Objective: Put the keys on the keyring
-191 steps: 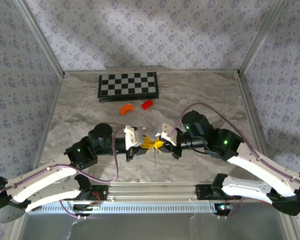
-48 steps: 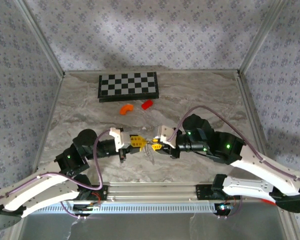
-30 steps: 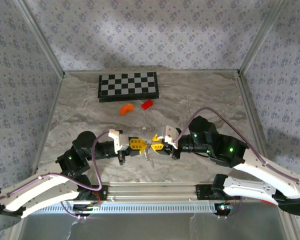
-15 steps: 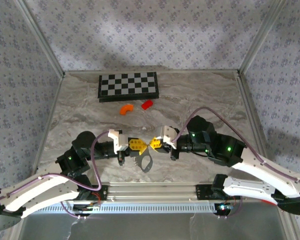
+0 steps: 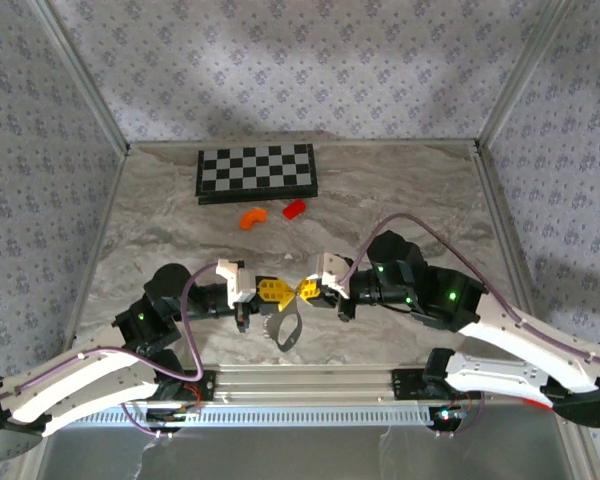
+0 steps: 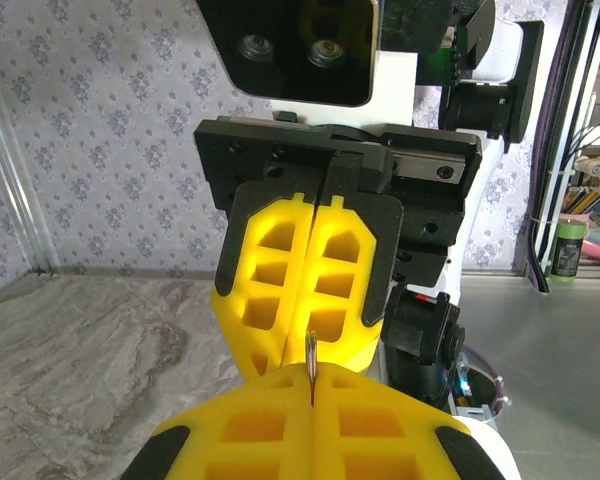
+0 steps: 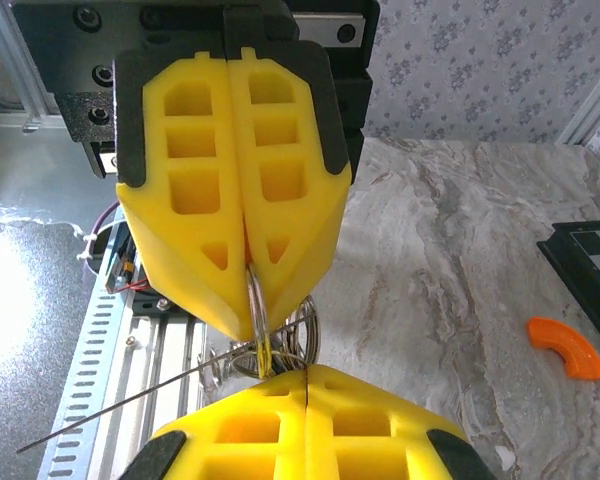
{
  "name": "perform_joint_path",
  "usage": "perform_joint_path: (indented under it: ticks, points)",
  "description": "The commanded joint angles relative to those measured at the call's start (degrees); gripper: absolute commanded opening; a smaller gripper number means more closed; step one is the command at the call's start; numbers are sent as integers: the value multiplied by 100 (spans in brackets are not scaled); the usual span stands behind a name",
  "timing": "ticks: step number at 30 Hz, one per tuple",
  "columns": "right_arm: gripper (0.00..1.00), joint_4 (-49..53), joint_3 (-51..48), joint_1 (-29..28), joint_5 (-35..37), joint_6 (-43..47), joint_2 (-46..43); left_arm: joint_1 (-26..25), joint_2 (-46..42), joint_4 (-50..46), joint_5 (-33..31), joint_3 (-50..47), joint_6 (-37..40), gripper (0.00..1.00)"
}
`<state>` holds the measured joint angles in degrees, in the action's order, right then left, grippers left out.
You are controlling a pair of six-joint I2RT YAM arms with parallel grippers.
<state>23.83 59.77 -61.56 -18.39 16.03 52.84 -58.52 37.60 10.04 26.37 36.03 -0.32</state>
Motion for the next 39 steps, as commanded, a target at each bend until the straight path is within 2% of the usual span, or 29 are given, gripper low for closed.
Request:
perform_joint_path:
  ticks: [1, 4, 19, 24, 27, 39]
  points:
    - [19, 21, -73, -37, 84, 75, -306, -1, -69, 538, 66, 44, -78, 0]
    - [30, -174, -188, -23, 52, 38, -564, -1, -69, 512, 61, 44, -74, 0]
    - [28, -603, -435, 65, -138, -213, -603, -1, 1, 533, 62, 115, -83, 0]
    - [39, -1595, -1275, 69, -143, -757, -1060, 0, 43, 628, -138, 104, -65, 0]
    - [46, -1828, -1493, 65, 22, -949, -1162, -1, 96, 644, -83, 123, -63, 0]
    - [51, -2571, -1858, 78, -67, -1265, -914, -1, 149, 657, -115, 150, -109, 0]
